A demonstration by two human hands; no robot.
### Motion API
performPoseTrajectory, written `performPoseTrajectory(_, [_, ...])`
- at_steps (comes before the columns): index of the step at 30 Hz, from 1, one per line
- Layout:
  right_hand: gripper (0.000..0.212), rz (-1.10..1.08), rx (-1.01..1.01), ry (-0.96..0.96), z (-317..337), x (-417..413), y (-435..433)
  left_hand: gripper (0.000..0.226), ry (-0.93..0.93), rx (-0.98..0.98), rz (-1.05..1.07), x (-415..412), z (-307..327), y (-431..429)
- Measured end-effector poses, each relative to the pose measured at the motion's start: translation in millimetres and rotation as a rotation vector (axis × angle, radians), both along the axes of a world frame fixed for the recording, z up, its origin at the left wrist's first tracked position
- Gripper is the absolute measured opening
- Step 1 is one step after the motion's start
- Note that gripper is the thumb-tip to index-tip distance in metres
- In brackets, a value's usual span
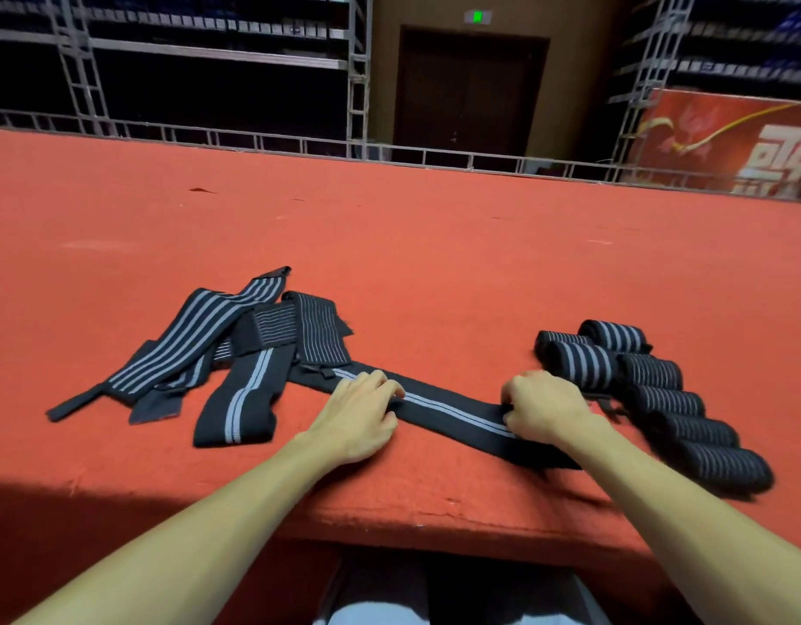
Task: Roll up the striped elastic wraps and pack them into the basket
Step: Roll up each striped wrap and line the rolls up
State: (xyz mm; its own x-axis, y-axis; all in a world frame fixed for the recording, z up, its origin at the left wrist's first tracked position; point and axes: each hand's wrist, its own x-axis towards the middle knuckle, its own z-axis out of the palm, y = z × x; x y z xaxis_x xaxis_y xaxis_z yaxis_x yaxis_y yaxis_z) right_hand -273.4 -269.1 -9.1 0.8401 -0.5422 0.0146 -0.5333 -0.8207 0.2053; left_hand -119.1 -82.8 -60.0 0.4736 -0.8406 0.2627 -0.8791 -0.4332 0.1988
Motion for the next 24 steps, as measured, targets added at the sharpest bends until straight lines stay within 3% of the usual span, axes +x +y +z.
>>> performPoseTrajectory(3, [0.032, 0.163, -0.087, -0.053, -11.0, 22.6, 8.6, 0.035, -0.017, 0.011, 0.016, 19.7, -2.8, 4.1])
performPoseTrajectory(9, [0.032, 0.409, 0.217, -0.191, -28.6, 83.0, 45.1, 0.038, -0.077, 0.075, 0.032, 70.0, -2.2, 15.0])
performPoseTrajectory(12, [0.043, 0.439, 0.306, -0.203, -36.9, 109.1, 56.7, 0.036, -0.130, 0.127, 0.061, 99.0, 0.1, 22.9])
performPoseTrajectory(17, [0.067, 0.511, 0.279, -0.183, -45.6, 142.9, 69.8, 0.037, -0.193, 0.160, 0.121, 144.1, 9.0, 40.8])
performPoseTrajectory(24, [0.037, 0.622, 0.040, -0.143, -35.8, 155.3, 77.4, 0.039, -0.128, 0.171, 0.178, 152.2, 15.4, 43.6])
